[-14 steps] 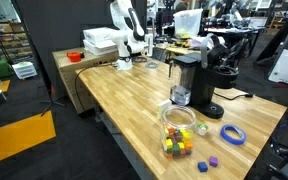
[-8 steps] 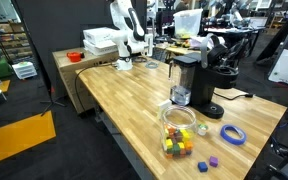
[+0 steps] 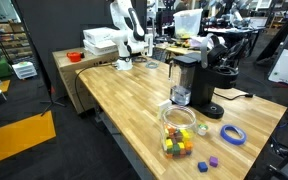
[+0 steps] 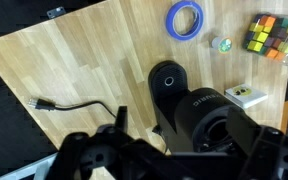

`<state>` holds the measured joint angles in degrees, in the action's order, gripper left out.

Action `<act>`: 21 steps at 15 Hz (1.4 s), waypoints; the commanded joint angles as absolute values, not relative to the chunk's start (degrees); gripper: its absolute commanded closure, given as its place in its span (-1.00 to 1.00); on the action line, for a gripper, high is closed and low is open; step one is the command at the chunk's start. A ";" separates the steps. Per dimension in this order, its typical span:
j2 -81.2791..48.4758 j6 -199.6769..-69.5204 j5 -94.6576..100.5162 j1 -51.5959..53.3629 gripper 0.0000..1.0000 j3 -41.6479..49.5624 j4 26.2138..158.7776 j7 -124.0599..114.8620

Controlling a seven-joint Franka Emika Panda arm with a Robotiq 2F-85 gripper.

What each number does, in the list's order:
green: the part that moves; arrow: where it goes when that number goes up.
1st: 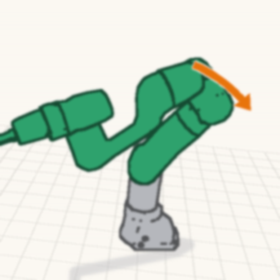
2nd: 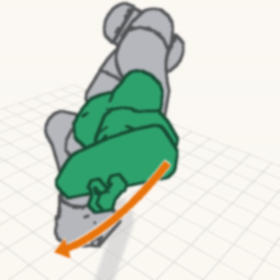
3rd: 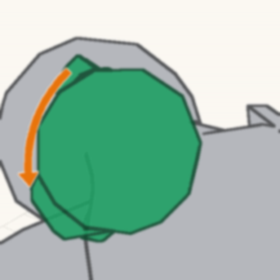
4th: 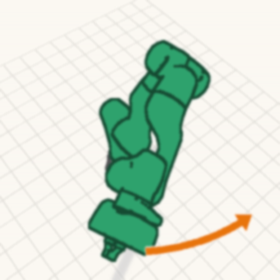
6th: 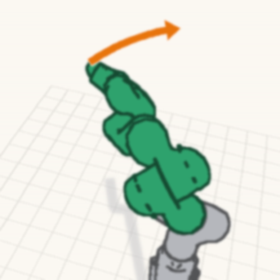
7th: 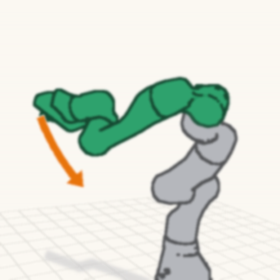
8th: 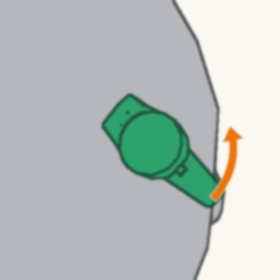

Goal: Close the water reservoir lid on the Keurig machine

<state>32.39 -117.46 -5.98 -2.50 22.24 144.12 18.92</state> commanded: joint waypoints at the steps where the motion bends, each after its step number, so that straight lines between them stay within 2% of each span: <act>1: 31.93 -117.21 -7.17 -4.48 -1.00 20.49 143.98 19.90; 21: 28.81 -120.45 -6.33 -2.00 -1.00 14.02 143.30 21.80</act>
